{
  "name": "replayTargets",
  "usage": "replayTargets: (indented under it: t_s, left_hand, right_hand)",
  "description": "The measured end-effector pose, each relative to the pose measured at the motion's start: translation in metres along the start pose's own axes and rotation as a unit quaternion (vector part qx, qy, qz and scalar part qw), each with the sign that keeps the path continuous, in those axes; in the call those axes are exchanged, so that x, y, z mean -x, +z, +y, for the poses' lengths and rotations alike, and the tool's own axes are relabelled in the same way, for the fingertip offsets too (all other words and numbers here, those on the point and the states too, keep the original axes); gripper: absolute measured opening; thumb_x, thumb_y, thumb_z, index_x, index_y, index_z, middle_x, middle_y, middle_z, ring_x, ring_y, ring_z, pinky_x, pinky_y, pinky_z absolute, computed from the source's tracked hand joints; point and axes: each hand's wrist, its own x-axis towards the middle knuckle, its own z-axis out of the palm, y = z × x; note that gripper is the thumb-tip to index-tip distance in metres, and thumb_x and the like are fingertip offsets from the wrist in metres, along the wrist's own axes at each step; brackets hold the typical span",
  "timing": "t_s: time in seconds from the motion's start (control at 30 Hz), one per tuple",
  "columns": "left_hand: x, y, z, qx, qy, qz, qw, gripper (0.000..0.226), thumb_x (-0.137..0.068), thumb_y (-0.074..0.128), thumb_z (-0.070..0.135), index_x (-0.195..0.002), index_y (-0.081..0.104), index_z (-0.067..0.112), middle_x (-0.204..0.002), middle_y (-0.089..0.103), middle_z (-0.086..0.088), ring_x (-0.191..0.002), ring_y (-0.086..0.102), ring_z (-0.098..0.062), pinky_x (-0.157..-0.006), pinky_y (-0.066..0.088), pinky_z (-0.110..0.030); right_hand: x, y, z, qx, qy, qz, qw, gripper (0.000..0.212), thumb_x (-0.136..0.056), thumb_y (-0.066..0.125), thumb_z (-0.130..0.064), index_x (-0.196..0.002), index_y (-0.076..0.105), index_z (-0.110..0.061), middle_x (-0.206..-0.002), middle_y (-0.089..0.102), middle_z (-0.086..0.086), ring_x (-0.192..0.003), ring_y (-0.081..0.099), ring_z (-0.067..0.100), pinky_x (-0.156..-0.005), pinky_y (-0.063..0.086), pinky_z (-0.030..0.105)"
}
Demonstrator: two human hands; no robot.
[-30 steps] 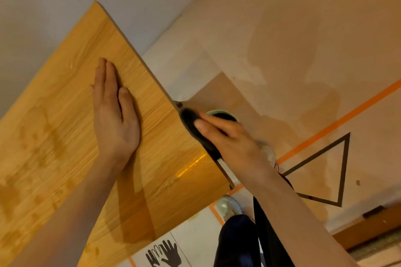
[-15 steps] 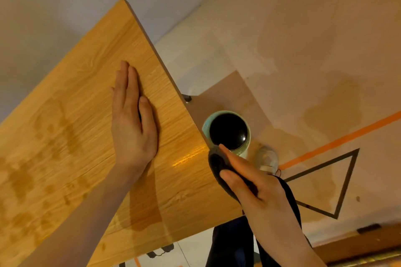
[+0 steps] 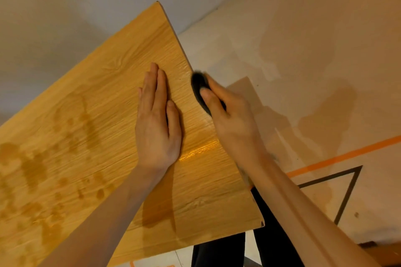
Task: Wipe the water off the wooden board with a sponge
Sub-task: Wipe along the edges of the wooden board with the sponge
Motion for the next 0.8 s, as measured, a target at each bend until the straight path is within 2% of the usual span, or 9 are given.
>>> replayTargets:
  t_s: [0.1,0.17,0.23,0.37,0.43,0.5,0.6,0.7,0.8]
  left_hand:
    - [-0.001,-0.001,0.001,0.000,-0.002,-0.002,1.000,0.053,-0.108,0.029,0.016,-0.158,0.024,-0.001,-0.169,0.017,-0.013,-0.158,0.012,-0.023,-0.130,0.008,-0.042]
    - [-0.001,-0.001,0.002,0.001,-0.007,-0.003,1.000,0.054,-0.107,0.031,0.015,-0.158,0.024,0.000,-0.169,0.016,-0.012,-0.158,0.012,-0.022,-0.130,0.008,-0.042]
    - [0.000,-0.001,0.001,-0.003,-0.011,-0.002,1.000,0.054,-0.107,0.031,0.014,-0.158,0.023,0.000,-0.169,0.016,-0.013,-0.158,0.012,-0.023,-0.130,0.008,-0.042]
    - [0.000,0.001,0.001,-0.015,0.004,0.009,1.000,0.052,-0.107,0.032,0.013,-0.157,0.026,-0.003,-0.168,0.019,-0.017,-0.158,0.014,-0.027,-0.129,0.011,-0.044]
    - [0.000,0.002,0.000,-0.019,0.001,0.010,1.000,0.052,-0.108,0.031,0.015,-0.157,0.026,-0.002,-0.168,0.019,-0.016,-0.158,0.013,-0.026,-0.129,0.013,-0.044]
    - [-0.001,0.001,0.000,-0.019,-0.009,0.005,1.000,0.053,-0.108,0.029,0.017,-0.158,0.025,0.001,-0.169,0.018,-0.013,-0.158,0.012,-0.023,-0.129,0.012,-0.043]
    - [-0.001,0.000,0.003,-0.018,-0.010,-0.005,1.000,0.055,-0.108,0.025,0.021,-0.159,0.023,0.003,-0.169,0.015,-0.011,-0.158,0.010,-0.021,-0.129,0.012,-0.042]
    - [-0.001,-0.001,0.002,-0.002,-0.005,-0.005,1.000,0.055,-0.107,0.027,0.021,-0.159,0.022,0.003,-0.170,0.015,-0.011,-0.158,0.009,-0.021,-0.129,0.013,-0.043]
    - [-0.002,-0.001,0.002,0.013,-0.016,-0.005,1.000,0.057,-0.104,0.030,0.018,-0.159,0.023,0.003,-0.170,0.015,-0.009,-0.158,0.009,-0.019,-0.130,0.008,-0.037]
  right_hand:
    - [0.056,-0.019,0.002,-0.024,0.050,-0.014,0.998,0.034,-0.099,0.050,-0.017,-0.126,0.053,-0.038,-0.096,0.065,-0.038,-0.098,0.058,-0.018,-0.080,0.040,0.000]
    - [0.063,-0.022,0.002,-0.015,0.069,-0.006,0.997,0.033,-0.098,0.051,-0.016,-0.116,0.053,-0.044,-0.087,0.063,-0.043,-0.093,0.058,-0.020,-0.076,0.040,-0.001]
    - [0.044,-0.015,-0.002,0.000,0.075,-0.004,0.997,0.030,-0.099,0.051,-0.020,-0.118,0.055,-0.042,-0.088,0.066,-0.037,-0.095,0.059,-0.017,-0.080,0.043,0.002]
    - [-0.034,0.012,-0.017,0.016,0.019,0.023,0.999,0.032,-0.101,0.050,-0.016,-0.132,0.059,-0.016,-0.118,0.067,-0.007,-0.112,0.061,0.002,-0.101,0.047,0.021]
    - [-0.076,0.027,-0.030,0.028,0.000,0.032,0.999,0.031,-0.101,0.049,-0.015,-0.129,0.061,-0.012,-0.118,0.068,-0.001,-0.111,0.063,0.010,-0.103,0.048,0.033]
    - [-0.109,0.039,-0.039,0.048,-0.015,0.034,0.998,0.030,-0.101,0.048,-0.016,-0.126,0.063,-0.011,-0.110,0.069,-0.002,-0.107,0.064,0.011,-0.102,0.049,0.038]
    - [-0.115,0.041,-0.045,0.062,-0.027,0.044,0.997,0.032,-0.101,0.048,-0.017,-0.131,0.060,-0.014,-0.107,0.063,-0.013,-0.107,0.061,0.003,-0.102,0.047,0.026]
    - [-0.062,0.028,-0.038,0.094,0.010,0.049,0.994,0.033,-0.100,0.052,-0.021,-0.132,0.057,-0.029,-0.101,0.063,-0.032,-0.099,0.060,-0.012,-0.090,0.047,0.010]
    - [-0.016,0.019,-0.037,0.088,0.052,0.057,0.993,0.033,-0.098,0.054,-0.022,-0.127,0.057,-0.039,-0.097,0.064,-0.040,-0.101,0.060,-0.015,-0.090,0.049,0.011]
